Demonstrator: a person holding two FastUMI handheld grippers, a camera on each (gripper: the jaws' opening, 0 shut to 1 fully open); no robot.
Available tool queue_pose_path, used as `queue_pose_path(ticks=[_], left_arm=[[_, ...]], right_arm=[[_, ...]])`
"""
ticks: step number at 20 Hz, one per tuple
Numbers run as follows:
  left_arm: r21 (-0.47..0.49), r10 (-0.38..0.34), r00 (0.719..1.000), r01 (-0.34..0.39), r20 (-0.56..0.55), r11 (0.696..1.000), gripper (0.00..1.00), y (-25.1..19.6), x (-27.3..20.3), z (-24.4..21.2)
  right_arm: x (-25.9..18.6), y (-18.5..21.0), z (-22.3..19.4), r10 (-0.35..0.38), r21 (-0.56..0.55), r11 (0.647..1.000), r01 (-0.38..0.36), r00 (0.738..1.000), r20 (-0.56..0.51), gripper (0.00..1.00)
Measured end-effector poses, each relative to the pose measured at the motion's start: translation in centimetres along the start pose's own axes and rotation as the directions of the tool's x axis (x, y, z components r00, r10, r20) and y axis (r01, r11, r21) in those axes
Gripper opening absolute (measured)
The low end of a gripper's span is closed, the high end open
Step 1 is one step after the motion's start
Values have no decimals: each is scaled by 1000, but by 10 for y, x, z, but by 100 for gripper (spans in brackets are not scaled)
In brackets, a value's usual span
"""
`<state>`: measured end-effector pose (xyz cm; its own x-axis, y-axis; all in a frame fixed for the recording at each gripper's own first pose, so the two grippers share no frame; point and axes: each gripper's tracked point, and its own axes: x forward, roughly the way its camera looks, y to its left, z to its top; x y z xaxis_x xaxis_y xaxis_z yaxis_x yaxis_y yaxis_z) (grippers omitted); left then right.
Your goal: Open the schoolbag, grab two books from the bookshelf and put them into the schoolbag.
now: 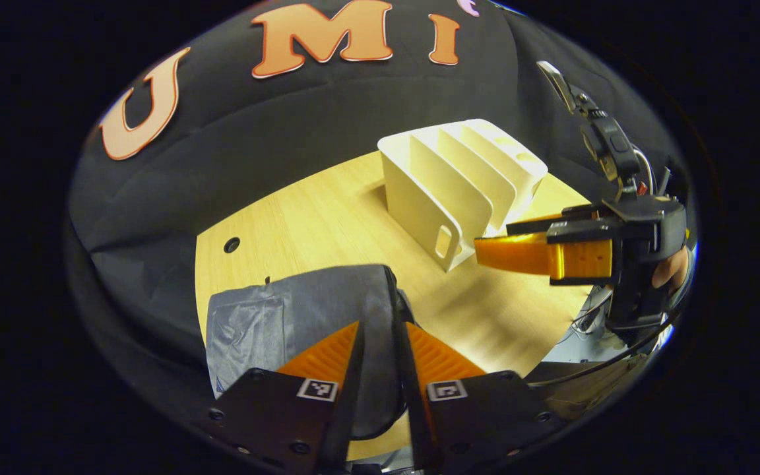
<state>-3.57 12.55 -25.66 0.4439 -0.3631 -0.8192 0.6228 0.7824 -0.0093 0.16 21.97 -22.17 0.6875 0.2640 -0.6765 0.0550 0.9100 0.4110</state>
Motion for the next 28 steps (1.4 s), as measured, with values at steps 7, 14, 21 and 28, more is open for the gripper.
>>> queue_pose_path(ticks=[7, 14, 21, 28], left_arm=[[-78, 86, 971, -70, 224, 995, 82, -31, -10, 71], [-173, 223, 831, -156, 510, 973, 91, -27, -31, 121], [-270, 349, 615, -221, 707, 937, 93, -8, -58, 144], [-381, 453, 456, -246, 766, 891, 94, -6, -78, 139]], right_arm=[[-44, -52, 82, -61, -166, 981, 98, 975, 215, 96], [-105, -72, 157, -56, -267, 943, 198, 887, 458, 96], [-167, -74, 204, -15, -297, 920, 255, 781, 625, 95], [-214, -71, 229, 42, -310, 911, 273, 684, 728, 95]])
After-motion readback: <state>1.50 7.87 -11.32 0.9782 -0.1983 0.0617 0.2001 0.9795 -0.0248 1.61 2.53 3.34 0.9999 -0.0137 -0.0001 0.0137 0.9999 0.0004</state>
